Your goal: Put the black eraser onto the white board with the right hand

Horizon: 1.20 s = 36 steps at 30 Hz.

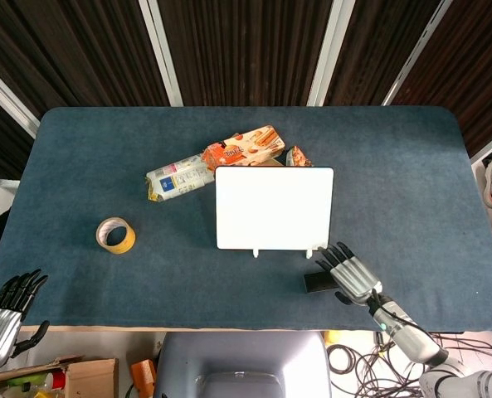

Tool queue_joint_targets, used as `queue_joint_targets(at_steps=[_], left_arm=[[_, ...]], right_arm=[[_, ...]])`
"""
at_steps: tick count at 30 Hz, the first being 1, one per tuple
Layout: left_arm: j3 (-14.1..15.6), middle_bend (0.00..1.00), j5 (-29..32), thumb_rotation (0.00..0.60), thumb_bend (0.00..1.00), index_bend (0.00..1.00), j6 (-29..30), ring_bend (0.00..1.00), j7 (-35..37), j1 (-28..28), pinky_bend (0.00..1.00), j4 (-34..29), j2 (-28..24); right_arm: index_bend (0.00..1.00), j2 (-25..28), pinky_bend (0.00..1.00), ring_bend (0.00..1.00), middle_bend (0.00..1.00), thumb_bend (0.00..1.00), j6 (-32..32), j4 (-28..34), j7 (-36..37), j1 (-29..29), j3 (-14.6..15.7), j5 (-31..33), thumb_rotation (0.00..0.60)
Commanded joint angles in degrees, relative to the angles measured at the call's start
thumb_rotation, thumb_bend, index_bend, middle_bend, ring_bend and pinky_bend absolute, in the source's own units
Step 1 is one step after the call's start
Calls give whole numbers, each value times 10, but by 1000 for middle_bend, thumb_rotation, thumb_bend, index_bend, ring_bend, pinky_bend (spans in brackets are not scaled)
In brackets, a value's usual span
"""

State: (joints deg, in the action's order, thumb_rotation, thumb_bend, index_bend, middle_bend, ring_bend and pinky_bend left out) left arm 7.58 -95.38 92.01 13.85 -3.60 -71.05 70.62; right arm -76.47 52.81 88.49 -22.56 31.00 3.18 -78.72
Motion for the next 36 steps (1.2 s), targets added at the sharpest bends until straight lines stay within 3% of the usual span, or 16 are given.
queue_joint_targets(at_steps=[1,12,25,36], left_arm=[[-1,10,2,600,371,0,-9,11,-2,-1,78,-1,0],[-6,10,8,600,370,0,-33,12,0,-3,78,-8,-4],[-10,11,5,600,371,0,-37,12,9,-1,78,-3,-4],[-14,11,4,600,370,0,-41,11,18,-2,78,2,-2]], right_arm=[[230,-11,5,0,52,234,-2,-12,6,3,-5,0,600],[333,-37,53,15,119,235,4,-40,38,3,-8,-19,600],[624,-56,163,109,211,235,50,-61,59,-15,-7,-51,600],[805,-68,291,299,425,235,96,-77,66,-30,-7,-88,600]])
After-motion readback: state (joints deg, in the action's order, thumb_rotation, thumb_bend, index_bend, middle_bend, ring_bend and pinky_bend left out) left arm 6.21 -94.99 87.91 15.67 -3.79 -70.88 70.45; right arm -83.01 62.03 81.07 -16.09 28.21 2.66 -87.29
